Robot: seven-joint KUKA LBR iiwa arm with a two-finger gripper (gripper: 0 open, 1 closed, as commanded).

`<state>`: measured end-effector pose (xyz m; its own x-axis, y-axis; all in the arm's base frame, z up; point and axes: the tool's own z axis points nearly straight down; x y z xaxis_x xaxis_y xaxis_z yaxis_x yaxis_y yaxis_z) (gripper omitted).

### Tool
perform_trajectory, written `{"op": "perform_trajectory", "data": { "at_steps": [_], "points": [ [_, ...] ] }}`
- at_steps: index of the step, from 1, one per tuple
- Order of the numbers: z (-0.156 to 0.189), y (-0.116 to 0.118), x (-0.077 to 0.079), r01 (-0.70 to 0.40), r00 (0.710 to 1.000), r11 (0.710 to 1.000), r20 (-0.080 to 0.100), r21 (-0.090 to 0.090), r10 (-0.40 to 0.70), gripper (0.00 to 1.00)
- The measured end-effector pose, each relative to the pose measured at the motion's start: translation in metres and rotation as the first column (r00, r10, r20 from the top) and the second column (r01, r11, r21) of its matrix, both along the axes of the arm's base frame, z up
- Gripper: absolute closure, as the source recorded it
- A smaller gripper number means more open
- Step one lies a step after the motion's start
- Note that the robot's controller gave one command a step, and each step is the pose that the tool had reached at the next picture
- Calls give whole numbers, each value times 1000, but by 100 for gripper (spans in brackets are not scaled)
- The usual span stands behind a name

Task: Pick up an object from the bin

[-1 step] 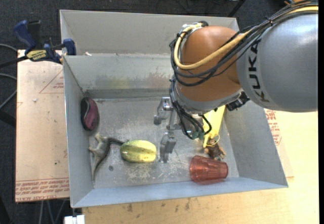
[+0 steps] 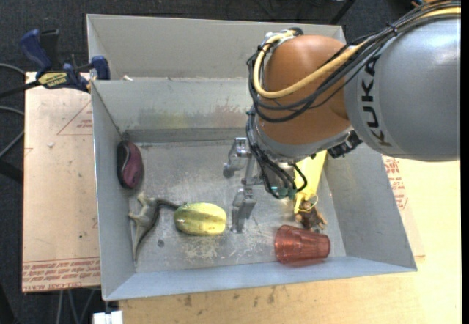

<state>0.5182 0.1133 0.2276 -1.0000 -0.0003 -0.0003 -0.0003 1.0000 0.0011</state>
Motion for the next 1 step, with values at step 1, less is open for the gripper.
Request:
{"op": "perform_trajectory", "data": {
  "at_steps": [1],
  "points": [
    [-46, 2, 3, -19, 1000, 1000, 8, 1, 19, 0]
  ]
}}
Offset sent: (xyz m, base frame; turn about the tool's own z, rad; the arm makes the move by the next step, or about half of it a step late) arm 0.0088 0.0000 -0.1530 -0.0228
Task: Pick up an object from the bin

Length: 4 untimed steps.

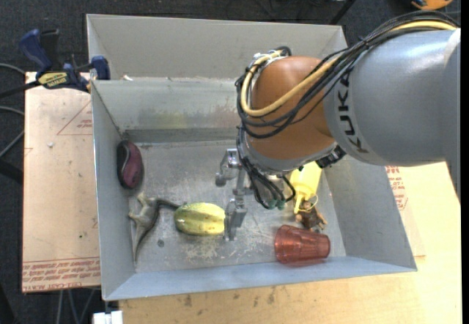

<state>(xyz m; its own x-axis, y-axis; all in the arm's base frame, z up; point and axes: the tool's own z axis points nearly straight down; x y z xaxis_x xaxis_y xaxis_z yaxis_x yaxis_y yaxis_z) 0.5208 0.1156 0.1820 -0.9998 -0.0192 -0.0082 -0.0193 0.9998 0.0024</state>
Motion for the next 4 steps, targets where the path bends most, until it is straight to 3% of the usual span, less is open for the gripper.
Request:
{"op": "perform_trajectory", "data": {
  "at_steps": [1, 3, 4],
  "points": [
    [-100, -2, 9, -3, 1000, 1000, -9, -2, 3, 100],
    [-100, -2, 9, -3, 1000, 1000, -9, -2, 3, 100],
    [29, -2, -6, -404, 915, 915, -5, -2, 404, 100]
  ]
}}
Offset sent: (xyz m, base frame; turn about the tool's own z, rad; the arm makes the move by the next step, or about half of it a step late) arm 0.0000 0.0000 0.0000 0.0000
